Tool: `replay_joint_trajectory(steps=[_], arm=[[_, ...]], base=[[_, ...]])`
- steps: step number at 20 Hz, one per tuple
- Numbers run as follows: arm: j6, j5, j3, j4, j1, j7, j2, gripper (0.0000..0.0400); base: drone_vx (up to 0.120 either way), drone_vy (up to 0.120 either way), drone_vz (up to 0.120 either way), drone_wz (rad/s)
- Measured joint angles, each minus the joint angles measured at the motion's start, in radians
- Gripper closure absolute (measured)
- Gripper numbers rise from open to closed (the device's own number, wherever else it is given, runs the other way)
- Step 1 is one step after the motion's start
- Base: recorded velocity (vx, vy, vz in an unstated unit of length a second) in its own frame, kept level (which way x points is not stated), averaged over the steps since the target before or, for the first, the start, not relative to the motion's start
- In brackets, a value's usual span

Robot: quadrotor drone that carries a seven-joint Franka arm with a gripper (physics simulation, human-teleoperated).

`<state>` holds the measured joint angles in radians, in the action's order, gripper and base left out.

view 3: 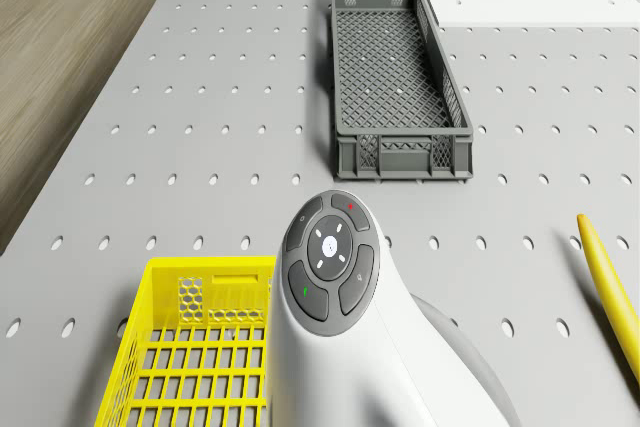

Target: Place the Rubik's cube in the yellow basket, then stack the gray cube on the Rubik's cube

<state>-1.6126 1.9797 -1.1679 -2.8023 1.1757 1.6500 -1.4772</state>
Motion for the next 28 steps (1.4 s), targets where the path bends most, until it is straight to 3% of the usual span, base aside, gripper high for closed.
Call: replay_joint_trajectory(steps=[10, 26, 28], arm=[[0.0, 0.0, 0.0, 0.0, 0.0, 0.0, 0.0, 0.015], [-0.001, -0.001, 0.0, 0.0, 0.001, 0.0, -0.001, 0.015], [-0.001, -0.001, 0.0, 0.0, 0.001, 0.0, -0.001, 0.015]], base=[[0.0, 0.12, -0.116, 0.0], [0.015, 0.002, -0.002, 0.0], [0.0, 0.12, 0.0, 0.0]])
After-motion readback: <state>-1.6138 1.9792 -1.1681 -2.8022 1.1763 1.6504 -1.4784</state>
